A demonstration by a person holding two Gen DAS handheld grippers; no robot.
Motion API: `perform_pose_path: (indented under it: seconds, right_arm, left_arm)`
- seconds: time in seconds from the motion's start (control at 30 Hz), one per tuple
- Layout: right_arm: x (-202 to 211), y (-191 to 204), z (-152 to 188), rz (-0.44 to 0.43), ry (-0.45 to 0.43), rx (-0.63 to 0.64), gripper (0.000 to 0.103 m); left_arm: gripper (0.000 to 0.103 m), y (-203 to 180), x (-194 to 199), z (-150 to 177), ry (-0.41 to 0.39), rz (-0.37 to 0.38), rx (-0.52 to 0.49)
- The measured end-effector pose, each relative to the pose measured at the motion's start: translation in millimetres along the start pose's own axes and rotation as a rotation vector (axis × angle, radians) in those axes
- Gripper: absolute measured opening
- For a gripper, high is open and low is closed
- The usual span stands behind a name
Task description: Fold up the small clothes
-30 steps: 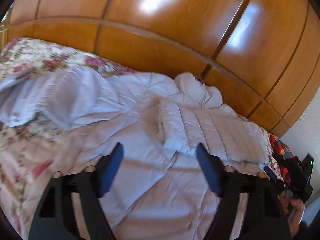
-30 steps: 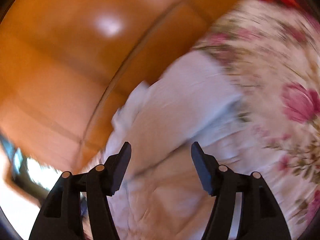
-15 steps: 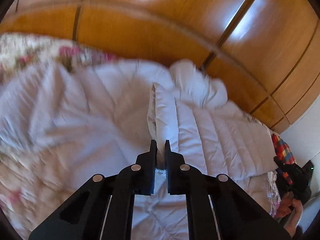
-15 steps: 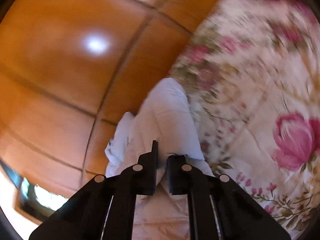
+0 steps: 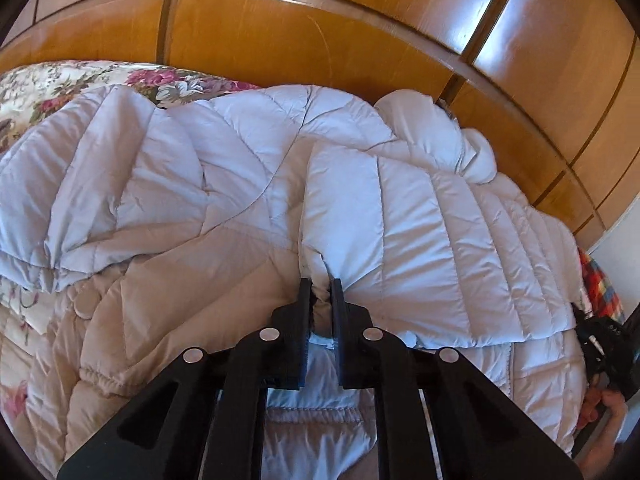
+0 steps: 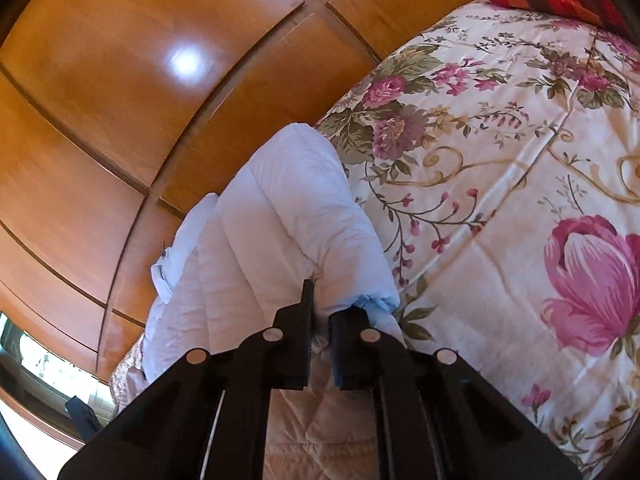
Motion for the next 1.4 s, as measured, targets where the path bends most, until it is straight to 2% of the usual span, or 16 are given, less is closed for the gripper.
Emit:
perform_pose_path:
  seconds: [0.13, 0.17, 0.2, 0.23, 0.3, 0.43, 0.57, 0.7, 0.77, 0.83, 0.93, 1.1, 1.17, 1.23, 1.3, 1.4]
  right_arm:
    - [3, 9, 1, 0.041, -0.003, 0.060, 0.013]
    - [4, 12, 0, 0.048, 0.001, 0.072, 0.019]
    - [6, 16, 1, 0.055, 0.009, 0.093, 0.030]
    - [10, 23, 1, 0.065, 0.014, 0.121, 0.037]
    - [25, 39, 3, 0.130, -0.006, 0.209, 0.061]
    - [58, 80, 21, 0.232, -0.055, 0.431, 0.061]
    - [68, 102, 47, 0.211, -0.059, 0.520, 0.067]
    - [57, 104, 68, 0.225, -0.039, 0.588, 0.067]
    - [48, 98, 71, 0.226, -0.019, 0.572, 0.067]
    - [39, 85, 73, 0.240, 0.015, 0.526, 0.067]
    - [32, 74, 73, 0.223, 0.047, 0.472, 0.067]
    - [32, 76, 76, 0.243, 0.047, 0.500, 0.071]
    - [33, 74, 76, 0.243, 0.046, 0.499, 0.071]
    - [31, 74, 75, 0.243, 0.047, 0.496, 0.071]
    - [30, 74, 75, 0.244, 0.048, 0.495, 0.071]
    - [29, 74, 75, 0.246, 0.049, 0.496, 0.071]
  left_arm:
    - [0.020, 8, 18, 4, -0.002, 0.039, 0.057]
    - [0.022, 10, 26, 5, -0.006, 0.043, 0.065]
    - [0.033, 14, 40, 6, -0.018, 0.051, 0.079]
    - [0.052, 17, 49, 7, -0.032, 0.056, 0.090]
    - [0.075, 27, 74, 6, -0.085, 0.064, 0.129]
    - [0.076, 79, 120, 2, -0.173, 0.026, 0.239]
    - [0.088, 152, 155, -1, -0.270, -0.142, 0.354]
    - [0.089, 225, 184, -9, -0.321, -0.318, 0.504]
    - [0.089, 249, 194, -12, -0.335, -0.367, 0.537]
    - [0.089, 266, 200, -20, -0.343, -0.437, 0.517]
    - [0.089, 276, 194, -33, -0.313, -0.552, 0.386]
    - [0.089, 277, 180, -48, -0.301, -0.639, 0.240]
    - [0.086, 275, 180, -59, -0.334, -0.675, 0.175]
    - [0.047, 276, 171, -69, -0.331, -0.721, 0.091]
    - [0.028, 280, 163, -75, -0.298, -0.743, 0.065]
    - [0.008, 286, 165, -78, -0.295, -0.707, 0.103]
Point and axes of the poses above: each gripper's, at about its wrist camera, not at the fingertips, and x roughly against the way its jaws point, y to its left, z to its underside, the point moved 7 cm from there along -x, roughly the way its jaws point, and after that the axes turned 7 degrees about x, right-handed, at the moved point
